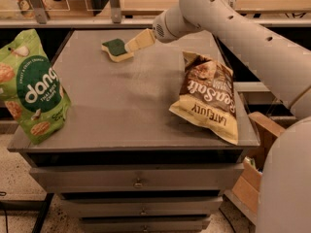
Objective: Move sponge near brown chip bag
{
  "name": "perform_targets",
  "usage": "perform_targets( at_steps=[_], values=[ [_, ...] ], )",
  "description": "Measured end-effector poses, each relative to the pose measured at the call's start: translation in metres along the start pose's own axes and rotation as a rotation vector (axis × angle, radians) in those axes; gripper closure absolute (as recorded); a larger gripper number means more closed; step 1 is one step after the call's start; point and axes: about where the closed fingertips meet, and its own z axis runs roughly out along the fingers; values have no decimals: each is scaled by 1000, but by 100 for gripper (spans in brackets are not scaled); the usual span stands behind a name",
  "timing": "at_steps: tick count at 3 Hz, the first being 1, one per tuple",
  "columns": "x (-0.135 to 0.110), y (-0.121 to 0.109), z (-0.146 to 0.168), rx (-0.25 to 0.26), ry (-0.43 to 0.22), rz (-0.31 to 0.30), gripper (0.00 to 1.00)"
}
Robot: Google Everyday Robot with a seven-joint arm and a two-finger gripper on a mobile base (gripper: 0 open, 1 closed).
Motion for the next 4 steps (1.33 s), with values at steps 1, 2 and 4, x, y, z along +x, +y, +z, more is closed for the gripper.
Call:
perform_targets(
  at_steps=[1,2,4],
  values=[
    [-6,-4,6,-29,-88,47,0],
    [-15,-3,13,-51,-135,59,0],
    [-32,5,24,-79,-154,34,0]
  ],
)
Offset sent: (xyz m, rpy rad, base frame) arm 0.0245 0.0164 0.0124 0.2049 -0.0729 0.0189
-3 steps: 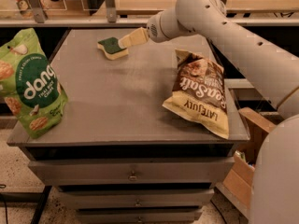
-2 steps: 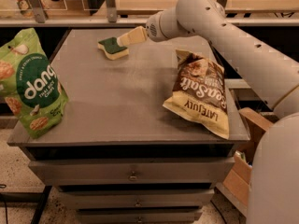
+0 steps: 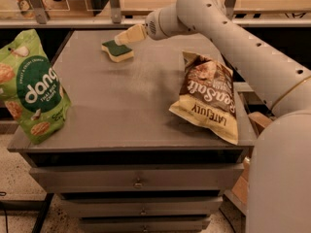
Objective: Move sponge near brown chip bag
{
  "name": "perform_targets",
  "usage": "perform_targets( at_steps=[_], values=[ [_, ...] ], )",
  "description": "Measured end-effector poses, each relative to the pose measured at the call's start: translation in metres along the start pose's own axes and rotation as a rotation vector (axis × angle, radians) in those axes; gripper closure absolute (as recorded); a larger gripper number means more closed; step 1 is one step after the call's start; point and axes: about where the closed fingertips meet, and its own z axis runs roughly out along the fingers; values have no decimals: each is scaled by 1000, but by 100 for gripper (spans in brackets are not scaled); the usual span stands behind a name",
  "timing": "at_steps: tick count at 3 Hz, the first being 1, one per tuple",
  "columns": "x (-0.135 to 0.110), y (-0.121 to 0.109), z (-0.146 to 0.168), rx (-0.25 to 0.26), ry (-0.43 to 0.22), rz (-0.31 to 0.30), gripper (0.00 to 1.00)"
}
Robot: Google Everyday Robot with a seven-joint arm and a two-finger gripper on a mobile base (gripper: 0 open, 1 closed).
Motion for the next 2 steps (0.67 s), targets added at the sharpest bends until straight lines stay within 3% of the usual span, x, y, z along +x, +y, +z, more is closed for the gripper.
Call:
perform_targets(
  at_steps=[2],
  values=[
    [12,6,23,11,74,-26,0]
  ],
)
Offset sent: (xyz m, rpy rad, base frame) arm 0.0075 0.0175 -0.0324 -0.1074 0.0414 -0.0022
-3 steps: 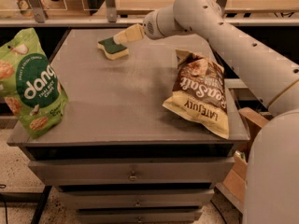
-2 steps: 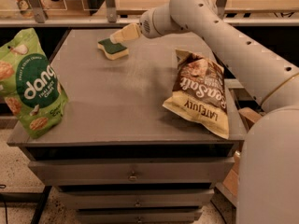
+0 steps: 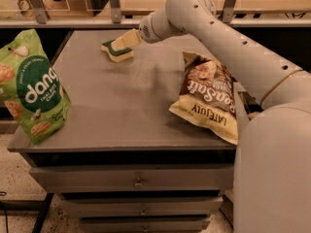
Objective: Move sponge near brown chip bag
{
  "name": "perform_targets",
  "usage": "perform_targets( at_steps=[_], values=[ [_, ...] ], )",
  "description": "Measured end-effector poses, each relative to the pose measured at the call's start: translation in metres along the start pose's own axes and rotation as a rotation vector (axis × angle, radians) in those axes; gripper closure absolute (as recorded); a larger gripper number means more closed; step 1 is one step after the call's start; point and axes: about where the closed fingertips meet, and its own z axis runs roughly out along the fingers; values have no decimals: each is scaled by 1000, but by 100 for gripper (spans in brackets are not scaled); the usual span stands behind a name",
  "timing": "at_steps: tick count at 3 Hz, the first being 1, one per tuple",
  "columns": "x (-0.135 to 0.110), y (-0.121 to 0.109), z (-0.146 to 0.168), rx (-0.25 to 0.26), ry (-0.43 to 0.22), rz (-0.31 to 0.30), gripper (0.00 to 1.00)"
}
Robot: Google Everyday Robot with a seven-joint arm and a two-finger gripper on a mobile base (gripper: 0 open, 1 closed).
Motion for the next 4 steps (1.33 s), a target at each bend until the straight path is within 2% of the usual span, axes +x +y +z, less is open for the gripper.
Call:
perform_targets(
  at_steps=[2,4],
  values=[
    [21,9,26,-30,27,-24,0],
    [31,20,41,-61,34,-65,0]
  ],
)
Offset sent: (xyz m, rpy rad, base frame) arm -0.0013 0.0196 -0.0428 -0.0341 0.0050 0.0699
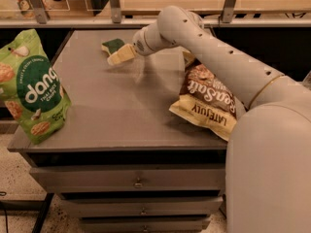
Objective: Move sponge near brown chip bag
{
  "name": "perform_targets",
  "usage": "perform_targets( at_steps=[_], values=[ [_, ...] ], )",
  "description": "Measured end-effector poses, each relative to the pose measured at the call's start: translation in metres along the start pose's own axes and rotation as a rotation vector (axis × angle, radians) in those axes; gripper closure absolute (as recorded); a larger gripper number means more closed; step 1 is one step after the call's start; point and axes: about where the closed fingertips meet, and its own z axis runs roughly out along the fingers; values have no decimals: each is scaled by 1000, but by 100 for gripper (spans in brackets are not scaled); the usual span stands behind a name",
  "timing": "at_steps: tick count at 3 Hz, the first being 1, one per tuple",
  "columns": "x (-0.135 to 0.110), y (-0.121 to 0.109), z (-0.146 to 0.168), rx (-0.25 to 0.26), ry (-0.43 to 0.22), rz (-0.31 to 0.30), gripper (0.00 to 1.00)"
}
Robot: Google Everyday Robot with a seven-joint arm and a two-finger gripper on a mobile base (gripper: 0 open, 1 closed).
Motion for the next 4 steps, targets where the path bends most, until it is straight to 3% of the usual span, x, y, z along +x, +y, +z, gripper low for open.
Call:
perform_targets(
  at_steps=[1,4],
  values=[
    [0,4,6,-9,-2,-19,17],
    [2,8,8,-11,5,-45,87]
  ],
)
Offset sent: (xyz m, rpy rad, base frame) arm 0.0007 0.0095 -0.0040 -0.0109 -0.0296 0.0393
